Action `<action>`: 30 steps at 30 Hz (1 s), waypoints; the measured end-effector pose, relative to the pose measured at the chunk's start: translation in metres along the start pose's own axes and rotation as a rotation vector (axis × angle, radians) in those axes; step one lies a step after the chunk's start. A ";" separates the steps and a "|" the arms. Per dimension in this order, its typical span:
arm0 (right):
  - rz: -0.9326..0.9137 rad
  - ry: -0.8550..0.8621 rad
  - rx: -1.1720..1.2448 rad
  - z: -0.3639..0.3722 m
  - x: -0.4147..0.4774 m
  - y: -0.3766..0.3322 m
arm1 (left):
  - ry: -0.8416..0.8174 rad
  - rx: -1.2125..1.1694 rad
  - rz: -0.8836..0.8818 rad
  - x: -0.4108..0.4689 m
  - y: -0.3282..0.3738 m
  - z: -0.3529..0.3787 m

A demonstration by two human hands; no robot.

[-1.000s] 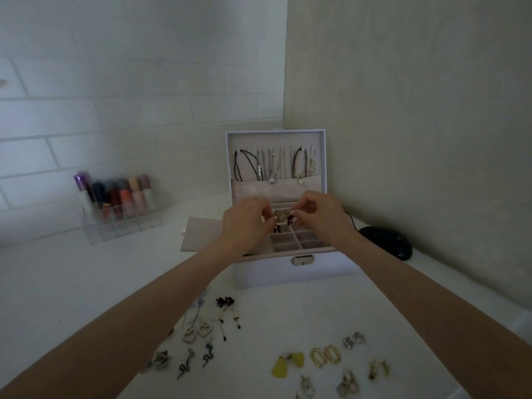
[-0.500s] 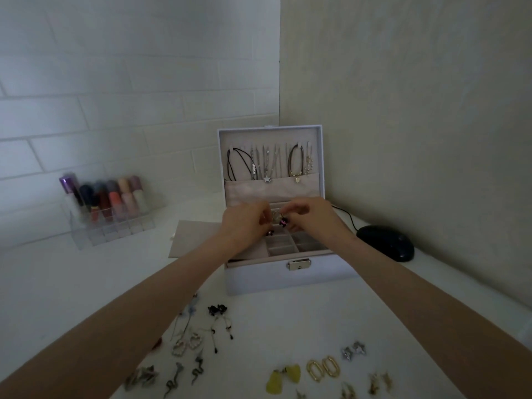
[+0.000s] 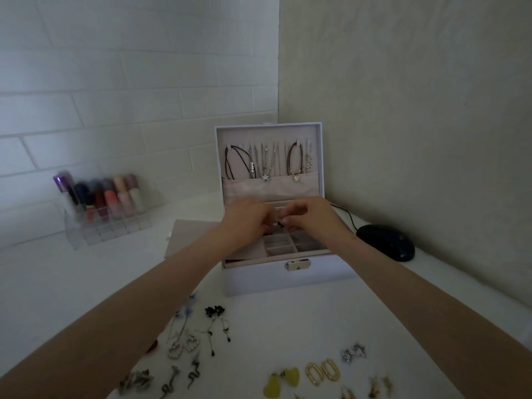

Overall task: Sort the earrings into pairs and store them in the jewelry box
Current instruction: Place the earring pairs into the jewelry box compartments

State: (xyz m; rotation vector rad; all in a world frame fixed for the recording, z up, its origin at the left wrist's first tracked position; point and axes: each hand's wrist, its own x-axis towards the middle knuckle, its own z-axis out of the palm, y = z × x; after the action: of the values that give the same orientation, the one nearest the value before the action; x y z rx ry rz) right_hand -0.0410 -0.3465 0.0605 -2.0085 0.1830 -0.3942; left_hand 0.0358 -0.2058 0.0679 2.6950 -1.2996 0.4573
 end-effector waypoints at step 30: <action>-0.254 -0.044 -0.736 0.018 0.008 -0.012 | 0.377 -0.171 -0.076 -0.040 -0.018 -0.006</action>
State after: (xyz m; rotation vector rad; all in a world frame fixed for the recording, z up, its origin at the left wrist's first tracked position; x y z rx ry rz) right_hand -0.0272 -0.3280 0.0652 -2.7791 0.0419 -0.4872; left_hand 0.0249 -0.1634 0.0616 2.3603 -1.0739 0.7628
